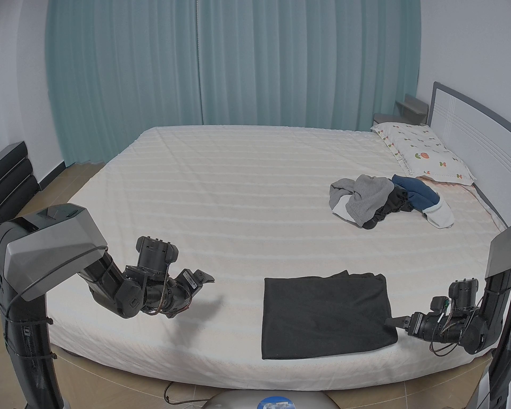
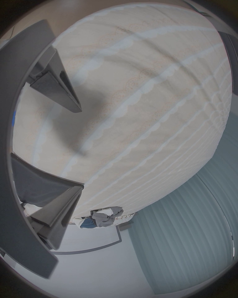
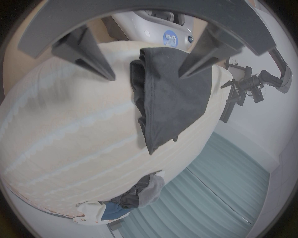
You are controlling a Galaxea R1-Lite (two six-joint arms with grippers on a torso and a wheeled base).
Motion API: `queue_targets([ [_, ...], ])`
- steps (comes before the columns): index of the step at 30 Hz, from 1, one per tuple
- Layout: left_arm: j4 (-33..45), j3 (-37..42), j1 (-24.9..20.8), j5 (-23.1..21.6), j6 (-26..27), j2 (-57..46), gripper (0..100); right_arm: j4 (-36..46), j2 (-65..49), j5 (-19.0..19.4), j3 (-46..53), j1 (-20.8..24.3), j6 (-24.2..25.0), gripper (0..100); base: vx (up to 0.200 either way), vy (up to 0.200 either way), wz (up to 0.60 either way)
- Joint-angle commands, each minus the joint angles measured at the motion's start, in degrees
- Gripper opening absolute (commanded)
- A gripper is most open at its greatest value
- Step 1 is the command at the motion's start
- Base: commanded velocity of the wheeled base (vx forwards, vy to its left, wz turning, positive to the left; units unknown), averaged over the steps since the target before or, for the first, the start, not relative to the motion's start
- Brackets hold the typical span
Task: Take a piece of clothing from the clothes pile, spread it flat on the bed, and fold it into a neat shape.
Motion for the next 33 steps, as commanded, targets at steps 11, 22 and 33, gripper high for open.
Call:
queue_targets([
  [11, 0.3, -1.2, -3.8, 0.1, -1.3, 0.3, 100, -14.3, 7.2, 0.0, -4.7, -0.8, 23.7, 100, 0.0, -0.164, 0.0],
  [22, 0.4, -3.4, -4.4, 0.1, -1.2, 0.8, 100, -14.3, 7.7, 0.1, -7.2, -1.3, 33.0, 100, 0.0, -0.2, 0.0],
  [33, -0.2, -2.1, -5.2, 1.4, 4.0, 2.7, 100, -14.3, 7.9, 0.1, -6.4, -1.1, 32.6, 100, 0.0, -0.091, 0.0],
])
